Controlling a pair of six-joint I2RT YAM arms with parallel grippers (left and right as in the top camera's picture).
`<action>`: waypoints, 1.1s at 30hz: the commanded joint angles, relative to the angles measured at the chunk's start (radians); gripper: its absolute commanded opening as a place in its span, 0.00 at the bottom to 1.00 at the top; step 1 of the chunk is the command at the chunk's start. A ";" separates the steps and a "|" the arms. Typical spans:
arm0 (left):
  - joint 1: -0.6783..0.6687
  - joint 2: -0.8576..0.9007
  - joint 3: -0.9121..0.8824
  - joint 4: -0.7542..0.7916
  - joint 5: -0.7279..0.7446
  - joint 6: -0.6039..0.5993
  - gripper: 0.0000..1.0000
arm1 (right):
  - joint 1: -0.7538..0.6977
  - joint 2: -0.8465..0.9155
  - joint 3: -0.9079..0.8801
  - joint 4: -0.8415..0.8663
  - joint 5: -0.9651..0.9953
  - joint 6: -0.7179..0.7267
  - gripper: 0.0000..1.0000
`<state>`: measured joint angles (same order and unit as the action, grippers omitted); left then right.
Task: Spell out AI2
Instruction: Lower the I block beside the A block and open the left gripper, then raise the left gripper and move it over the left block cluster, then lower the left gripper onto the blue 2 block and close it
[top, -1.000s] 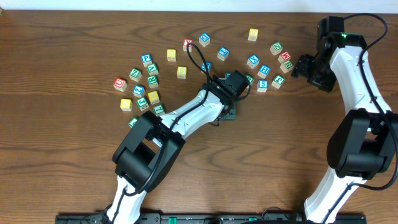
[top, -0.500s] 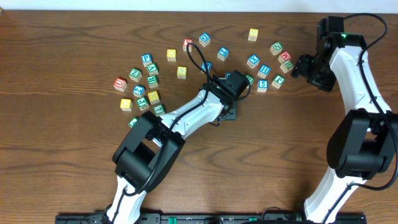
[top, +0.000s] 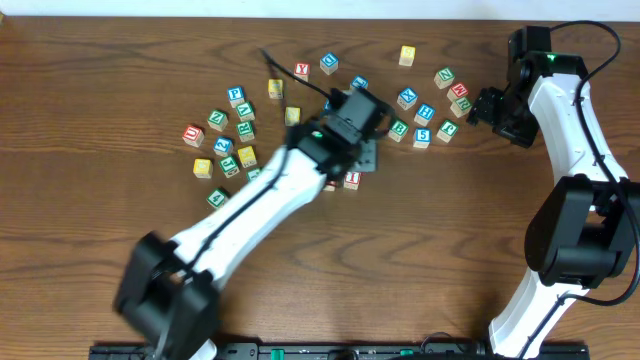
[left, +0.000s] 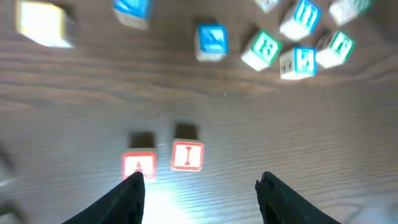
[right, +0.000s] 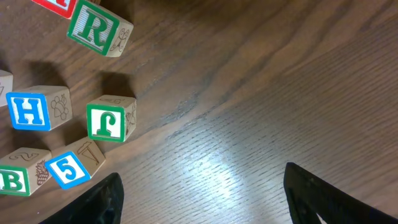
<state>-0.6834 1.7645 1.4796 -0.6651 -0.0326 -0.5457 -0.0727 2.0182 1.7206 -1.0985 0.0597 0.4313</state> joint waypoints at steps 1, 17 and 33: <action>0.074 -0.072 -0.001 -0.041 -0.022 0.030 0.57 | 0.007 -0.028 -0.002 -0.001 0.001 -0.011 0.76; 0.484 -0.072 -0.002 -0.154 -0.021 0.100 0.51 | 0.063 -0.028 -0.002 0.008 0.002 -0.063 0.77; 0.563 0.169 -0.002 -0.112 -0.022 -0.077 0.48 | 0.107 -0.028 -0.002 0.014 0.010 -0.090 0.78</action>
<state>-0.1246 1.9091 1.4796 -0.7872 -0.0368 -0.5735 0.0273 2.0182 1.7206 -1.0840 0.0601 0.3542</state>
